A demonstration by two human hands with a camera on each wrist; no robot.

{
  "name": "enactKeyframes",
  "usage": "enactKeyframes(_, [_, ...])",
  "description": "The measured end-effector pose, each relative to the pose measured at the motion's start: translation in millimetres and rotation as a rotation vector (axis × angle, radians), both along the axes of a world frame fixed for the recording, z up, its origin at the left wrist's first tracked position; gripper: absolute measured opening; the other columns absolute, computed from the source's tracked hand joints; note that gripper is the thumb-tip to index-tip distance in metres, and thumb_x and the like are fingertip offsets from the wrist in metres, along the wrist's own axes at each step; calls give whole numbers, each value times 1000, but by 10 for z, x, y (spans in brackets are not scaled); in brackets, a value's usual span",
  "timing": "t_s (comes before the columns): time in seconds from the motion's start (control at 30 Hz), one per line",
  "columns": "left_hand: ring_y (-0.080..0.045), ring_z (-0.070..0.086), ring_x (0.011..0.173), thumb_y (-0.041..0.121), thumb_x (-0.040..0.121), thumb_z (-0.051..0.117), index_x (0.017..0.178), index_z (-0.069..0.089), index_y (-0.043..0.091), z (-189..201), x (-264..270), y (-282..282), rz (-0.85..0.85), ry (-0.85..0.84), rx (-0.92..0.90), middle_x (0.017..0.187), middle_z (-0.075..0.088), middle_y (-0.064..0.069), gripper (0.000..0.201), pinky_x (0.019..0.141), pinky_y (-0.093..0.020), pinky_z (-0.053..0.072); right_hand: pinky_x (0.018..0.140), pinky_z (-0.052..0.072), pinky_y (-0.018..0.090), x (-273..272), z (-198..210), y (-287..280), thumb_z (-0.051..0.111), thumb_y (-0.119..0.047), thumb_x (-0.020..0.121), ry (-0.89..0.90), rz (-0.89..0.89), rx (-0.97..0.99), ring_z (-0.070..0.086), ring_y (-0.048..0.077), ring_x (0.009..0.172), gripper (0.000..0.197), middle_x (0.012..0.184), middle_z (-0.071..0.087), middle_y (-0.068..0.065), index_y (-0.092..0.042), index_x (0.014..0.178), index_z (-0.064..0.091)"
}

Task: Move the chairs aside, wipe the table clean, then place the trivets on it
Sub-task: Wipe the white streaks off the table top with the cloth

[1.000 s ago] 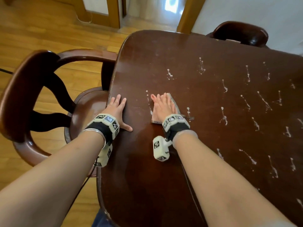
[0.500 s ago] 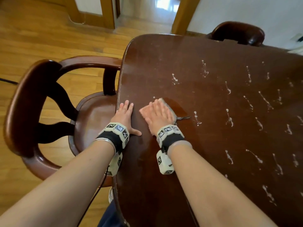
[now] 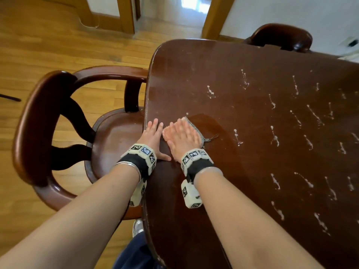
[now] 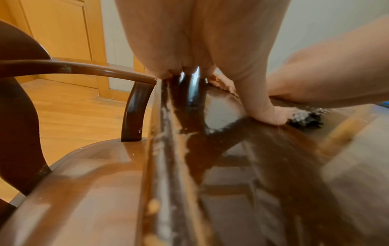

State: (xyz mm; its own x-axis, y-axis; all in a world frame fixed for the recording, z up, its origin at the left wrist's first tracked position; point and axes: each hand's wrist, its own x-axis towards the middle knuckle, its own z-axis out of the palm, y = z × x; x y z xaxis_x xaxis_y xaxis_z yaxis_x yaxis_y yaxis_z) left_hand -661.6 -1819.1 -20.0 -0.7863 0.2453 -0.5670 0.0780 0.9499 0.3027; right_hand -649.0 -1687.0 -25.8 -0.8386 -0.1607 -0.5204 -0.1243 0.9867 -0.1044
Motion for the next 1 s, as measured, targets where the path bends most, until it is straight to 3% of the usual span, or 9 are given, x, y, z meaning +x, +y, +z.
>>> enactKeyframes(0.13, [-24, -13, 146, 53, 68, 77, 150, -12, 8, 10, 48, -44, -18, -1, -19, 157, -20, -7, 128, 118, -38, 3, 115, -15, 35, 243, 1, 293, 18, -40, 103, -17, 87, 51, -26, 14, 144, 60, 157, -28, -5, -29, 150, -18])
enactKeyframes(0.3, [-23, -14, 146, 50, 65, 80, 150, -12, 10, 10, 86, -86, -34, -12, -18, 157, -21, -6, 131, 118, -41, 5, 116, -15, 41, 89, 10, 100, 18, -42, 103, -43, -166, 6, -29, 16, 143, 60, 155, -31, -5, -32, 150, -18])
enactKeyframes(0.4, [-24, -13, 146, 50, 66, 79, 150, -11, 9, 11, 89, -80, -42, 1, -33, 157, -20, -7, 130, 118, -42, 6, 115, -16, 40, 188, -18, -22, 20, -41, 103, -15, -53, 8, -29, 16, 143, 61, 155, -31, -5, -31, 150, -19])
enactKeyframes(0.5, [-25, -12, 146, 52, 66, 79, 150, -11, 9, 11, 91, -79, -45, 10, -47, 157, -19, -7, 130, 118, -42, 7, 117, -14, 38, 409, -27, 210, 18, -40, 103, -27, 91, 63, -29, 15, 143, 61, 156, -30, -5, -30, 150, -20])
enactKeyframes(0.6, [-25, -12, 146, 51, 67, 78, 150, -11, 10, 24, 140, -78, -47, -10, -47, 157, -20, -7, 129, 118, -41, 6, 118, -12, 40, 366, 29, 424, 15, -41, 103, -79, -100, 52, -29, 15, 143, 59, 156, -31, -5, -32, 149, -20])
enactKeyframes(0.7, [-25, -14, 146, 50, 67, 79, 150, -12, 10, 26, 191, -83, -44, -18, -42, 157, -21, -7, 130, 118, -40, 4, 118, -14, 43, 304, 20, 285, 17, -41, 103, -72, -233, 45, -31, 19, 142, 61, 155, -33, -1, -29, 149, -21])
enactKeyframes(0.83, [-26, -16, 145, 49, 65, 80, 150, -13, 10, 42, 220, -65, -46, -14, -52, 156, -23, -9, 132, 118, -38, 4, 117, -14, 42, 591, 9, 35, 22, -40, 103, -71, -111, 2, -31, 17, 142, 63, 155, -33, -4, -30, 150, -19])
enactKeyframes(0.93, [-26, -18, 145, 46, 65, 82, 150, -13, 12, 52, 338, -45, -31, -43, -45, 155, -25, -8, 132, 118, -36, 3, 119, -11, 42, 799, -14, 259, 20, -41, 103, -92, 6, 35, -31, 16, 142, 63, 154, -34, -6, -32, 148, -23])
enactKeyframes(1.0, [-25, -19, 144, 44, 65, 82, 150, -13, 14, 52, 454, -36, -18, -57, -30, 155, -27, -7, 131, 118, -35, 2, 119, -10, 43, 846, -5, 491, 17, -43, 103, -108, -38, 63, -30, 16, 142, 62, 154, -34, -6, -33, 147, -25])
